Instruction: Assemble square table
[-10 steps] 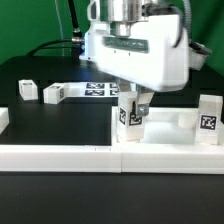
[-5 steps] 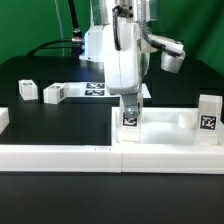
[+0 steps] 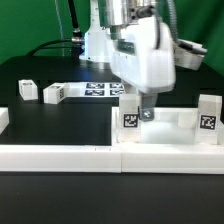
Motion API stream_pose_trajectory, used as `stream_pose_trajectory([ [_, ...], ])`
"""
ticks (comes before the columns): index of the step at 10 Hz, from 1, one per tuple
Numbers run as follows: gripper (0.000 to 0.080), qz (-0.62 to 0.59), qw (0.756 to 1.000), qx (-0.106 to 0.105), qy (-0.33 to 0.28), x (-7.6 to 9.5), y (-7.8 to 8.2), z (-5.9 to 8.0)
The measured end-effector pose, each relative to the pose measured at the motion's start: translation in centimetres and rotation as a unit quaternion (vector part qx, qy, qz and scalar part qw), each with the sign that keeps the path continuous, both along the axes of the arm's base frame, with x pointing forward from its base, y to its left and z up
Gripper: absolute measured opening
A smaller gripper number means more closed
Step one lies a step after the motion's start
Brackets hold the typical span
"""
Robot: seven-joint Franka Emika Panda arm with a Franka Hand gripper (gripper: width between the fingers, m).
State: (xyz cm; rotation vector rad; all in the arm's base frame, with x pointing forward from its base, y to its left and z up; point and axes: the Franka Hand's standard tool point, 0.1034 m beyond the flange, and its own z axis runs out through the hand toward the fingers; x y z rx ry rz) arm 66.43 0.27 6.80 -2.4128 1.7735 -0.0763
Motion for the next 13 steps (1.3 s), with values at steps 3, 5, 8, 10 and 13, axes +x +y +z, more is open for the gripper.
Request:
stream_pose_trajectory([
  [3, 0.0648, 0.088, 0.996, -0.018, -0.014, 0.0, -0.4, -0.1],
  [5, 0.0649, 0.166, 0.985, -0.033, -0.018, 0.0, -0.7, -0.1],
  [8, 0.0649, 0.439, 0.893, -0.099, -0.014, 0.2, -1.2, 0.0],
  [10, 0.0649, 0.531, 0.84, -0.111, -0.007, -0.2, -0.6, -0.4],
  [13, 0.0631, 0.494, 0.863, -0.107, -0.007, -0.1, -0.8, -0.4],
])
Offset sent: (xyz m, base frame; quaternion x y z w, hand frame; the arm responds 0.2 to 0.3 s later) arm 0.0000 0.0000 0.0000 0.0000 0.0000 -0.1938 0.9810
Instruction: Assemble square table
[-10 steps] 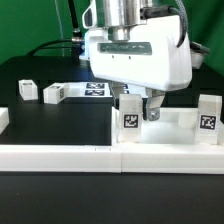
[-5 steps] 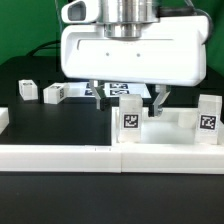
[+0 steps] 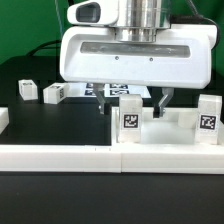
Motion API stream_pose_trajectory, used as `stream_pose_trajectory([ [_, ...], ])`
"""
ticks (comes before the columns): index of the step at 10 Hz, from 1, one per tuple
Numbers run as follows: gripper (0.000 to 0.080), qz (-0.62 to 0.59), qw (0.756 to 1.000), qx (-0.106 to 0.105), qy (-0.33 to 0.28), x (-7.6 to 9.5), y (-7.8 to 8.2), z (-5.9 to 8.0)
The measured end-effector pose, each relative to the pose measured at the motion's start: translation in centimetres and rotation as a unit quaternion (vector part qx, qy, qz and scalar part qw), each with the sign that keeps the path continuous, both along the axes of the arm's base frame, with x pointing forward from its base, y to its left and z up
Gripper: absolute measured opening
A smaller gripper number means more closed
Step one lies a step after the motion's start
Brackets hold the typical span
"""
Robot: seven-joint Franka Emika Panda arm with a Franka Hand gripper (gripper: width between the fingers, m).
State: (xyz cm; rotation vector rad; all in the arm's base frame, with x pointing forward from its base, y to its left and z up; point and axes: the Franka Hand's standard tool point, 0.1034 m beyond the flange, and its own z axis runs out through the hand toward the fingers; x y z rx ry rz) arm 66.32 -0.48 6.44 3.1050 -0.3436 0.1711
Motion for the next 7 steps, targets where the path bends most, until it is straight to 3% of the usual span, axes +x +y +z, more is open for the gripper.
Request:
stream_pose_trajectory([
  [1, 0.0464, -0.043, 0.999, 0.005, -0.001, 0.0, 0.02, 0.0],
  [2, 0.0464, -0.067, 0.998, 0.008, -0.002, 0.0, 0.03, 0.0],
  [3, 0.0285, -0.102, 0.995, 0.011, -0.003, 0.0, 0.02, 0.0],
  [6, 0.0287, -0.192, 0.981, 0.021, -0.006, 0.02, -0.01, -0.03],
  [7, 0.0287, -0.257, 0.966, 0.028, -0.01, 0.13, -0.06, -0.06],
])
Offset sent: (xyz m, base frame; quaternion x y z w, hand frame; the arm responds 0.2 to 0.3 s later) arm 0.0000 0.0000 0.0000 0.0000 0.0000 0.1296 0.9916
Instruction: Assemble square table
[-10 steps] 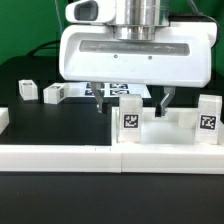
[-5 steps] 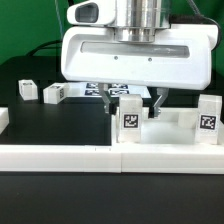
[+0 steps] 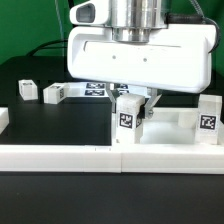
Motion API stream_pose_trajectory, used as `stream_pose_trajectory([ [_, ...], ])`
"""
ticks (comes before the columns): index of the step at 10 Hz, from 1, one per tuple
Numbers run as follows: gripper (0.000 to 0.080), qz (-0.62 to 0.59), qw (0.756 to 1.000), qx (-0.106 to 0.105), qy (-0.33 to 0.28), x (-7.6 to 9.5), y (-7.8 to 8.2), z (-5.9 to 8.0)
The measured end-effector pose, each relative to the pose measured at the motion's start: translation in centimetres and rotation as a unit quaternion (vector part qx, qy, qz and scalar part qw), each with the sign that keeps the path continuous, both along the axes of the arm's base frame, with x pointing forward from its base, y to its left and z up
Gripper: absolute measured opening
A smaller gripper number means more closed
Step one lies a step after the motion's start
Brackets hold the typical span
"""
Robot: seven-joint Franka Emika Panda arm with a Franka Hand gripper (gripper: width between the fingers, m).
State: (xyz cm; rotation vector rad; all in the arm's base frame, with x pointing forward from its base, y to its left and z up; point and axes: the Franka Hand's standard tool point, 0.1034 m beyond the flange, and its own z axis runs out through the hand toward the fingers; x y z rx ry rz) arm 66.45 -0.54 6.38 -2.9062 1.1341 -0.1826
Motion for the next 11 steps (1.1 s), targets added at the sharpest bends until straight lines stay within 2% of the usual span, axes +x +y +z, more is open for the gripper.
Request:
stream_pose_trajectory([
  [2, 0.0287, -0.144, 0.989, 0.029, 0.012, -0.06, 0.04, 0.05],
  [3, 0.0287, -0.219, 0.974, 0.047, 0.02, 0.01, 0.09, 0.09],
  [5, 0.0287, -0.389, 0.915, 0.105, 0.017, 0.29, 0.18, -0.14],
  [6, 0.0288, -0.425, 0.897, 0.118, 0.018, 0.32, -0.05, -0.14],
  [9, 0.0288, -0.508, 0.852, 0.124, 0.027, 0.36, -0.29, -0.14],
  [11, 0.0288, -0.539, 0.832, 0.125, 0.03, 0.27, -0.12, -0.19],
])
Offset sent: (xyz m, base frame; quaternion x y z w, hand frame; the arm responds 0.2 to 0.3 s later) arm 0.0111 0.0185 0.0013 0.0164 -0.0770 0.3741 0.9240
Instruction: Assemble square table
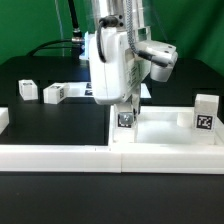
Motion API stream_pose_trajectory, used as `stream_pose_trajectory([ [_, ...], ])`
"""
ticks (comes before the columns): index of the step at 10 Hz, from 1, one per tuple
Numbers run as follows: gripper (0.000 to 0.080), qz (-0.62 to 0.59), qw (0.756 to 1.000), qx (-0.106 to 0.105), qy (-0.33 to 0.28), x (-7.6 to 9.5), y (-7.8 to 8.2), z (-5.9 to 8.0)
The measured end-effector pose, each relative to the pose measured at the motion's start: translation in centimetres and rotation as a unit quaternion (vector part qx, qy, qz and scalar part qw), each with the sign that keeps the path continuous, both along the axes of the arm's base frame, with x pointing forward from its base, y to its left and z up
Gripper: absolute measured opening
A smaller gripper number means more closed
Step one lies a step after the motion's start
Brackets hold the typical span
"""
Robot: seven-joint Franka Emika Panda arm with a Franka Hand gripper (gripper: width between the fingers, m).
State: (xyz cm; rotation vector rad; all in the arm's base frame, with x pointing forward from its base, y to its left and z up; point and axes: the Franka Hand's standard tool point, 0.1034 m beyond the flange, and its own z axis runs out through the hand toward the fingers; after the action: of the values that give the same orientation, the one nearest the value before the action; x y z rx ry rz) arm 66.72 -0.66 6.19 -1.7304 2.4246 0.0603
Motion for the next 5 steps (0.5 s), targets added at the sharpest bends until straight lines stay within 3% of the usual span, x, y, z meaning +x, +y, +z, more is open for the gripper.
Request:
stream_pose_trajectory([
  [2, 0.0288, -0.021, 1.0, 0.001, 0.003, -0.06, 0.03, -0.01],
  [3, 0.0383, -0.02, 1.0, 0.0, 0.003, -0.07, 0.04, -0.04],
  [4, 0.0383, -0.02, 1.0, 0.0, 0.003, -0.06, 0.04, -0.04],
  [5, 0.0561, -0.019, 1.0, 0.0, 0.003, -0.05, 0.17, 0.0],
])
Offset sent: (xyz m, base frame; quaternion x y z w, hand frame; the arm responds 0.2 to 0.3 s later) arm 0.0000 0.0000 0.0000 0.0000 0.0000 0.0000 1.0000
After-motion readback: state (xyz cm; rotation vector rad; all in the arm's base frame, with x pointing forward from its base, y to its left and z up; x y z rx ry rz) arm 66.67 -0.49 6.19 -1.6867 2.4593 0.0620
